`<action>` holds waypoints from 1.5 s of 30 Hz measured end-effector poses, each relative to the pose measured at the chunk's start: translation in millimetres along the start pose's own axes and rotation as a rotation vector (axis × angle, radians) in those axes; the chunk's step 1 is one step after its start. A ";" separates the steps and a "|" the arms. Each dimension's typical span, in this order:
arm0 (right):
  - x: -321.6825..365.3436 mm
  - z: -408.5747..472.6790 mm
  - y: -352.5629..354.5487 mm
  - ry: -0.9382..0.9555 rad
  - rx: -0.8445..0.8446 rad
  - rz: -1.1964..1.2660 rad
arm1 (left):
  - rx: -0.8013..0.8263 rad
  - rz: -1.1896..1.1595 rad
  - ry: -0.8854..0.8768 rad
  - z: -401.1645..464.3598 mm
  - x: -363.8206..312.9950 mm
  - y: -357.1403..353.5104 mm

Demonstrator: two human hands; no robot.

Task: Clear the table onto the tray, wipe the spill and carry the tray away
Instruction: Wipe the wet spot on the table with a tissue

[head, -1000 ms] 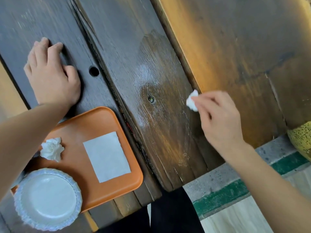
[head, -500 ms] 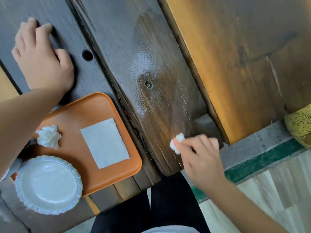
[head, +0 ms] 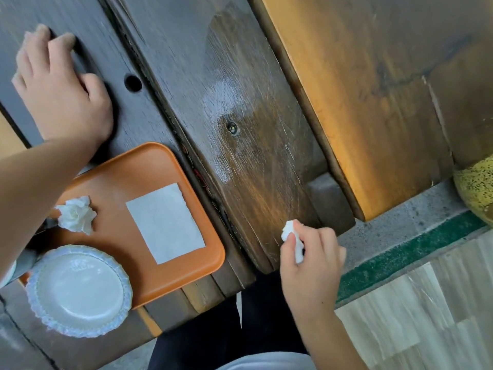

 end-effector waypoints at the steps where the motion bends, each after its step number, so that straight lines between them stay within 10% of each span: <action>1: 10.1 -3.7 -5.5 0.033 0.027 -0.034 | -0.003 -0.003 0.011 -0.7 -0.5 0.7; 6: 50.9 -33.4 -26.0 0.352 0.219 -0.037 | -0.046 -0.015 0.024 -2.2 -2.2 7.1; 13: -11.0 29.5 27.0 -0.026 0.136 0.275 | -0.029 -0.030 -0.010 -2.6 -4.5 7.2; 29: 28.1 42.8 0.1 0.657 0.272 0.088 | -0.001 -0.015 -0.045 -8.4 -25.0 21.2; 41: -22.9 -38.7 1.1 0.938 0.497 -0.045 | 0.024 -0.002 -0.036 -3.4 -15.6 12.3; 45: -37.3 -29.9 25.3 0.772 0.412 0.048 | -0.002 0.009 -0.033 -6.3 -15.2 14.6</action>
Point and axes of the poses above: each hand's wrist, its own z-axis towards the middle knuckle, its own y-axis out of the back of the hand, x = y × z, the point moved 6 cm from there along z, towards the middle knuckle, and after that the axes turned 1 degree about -z, right-handed, at the moved point
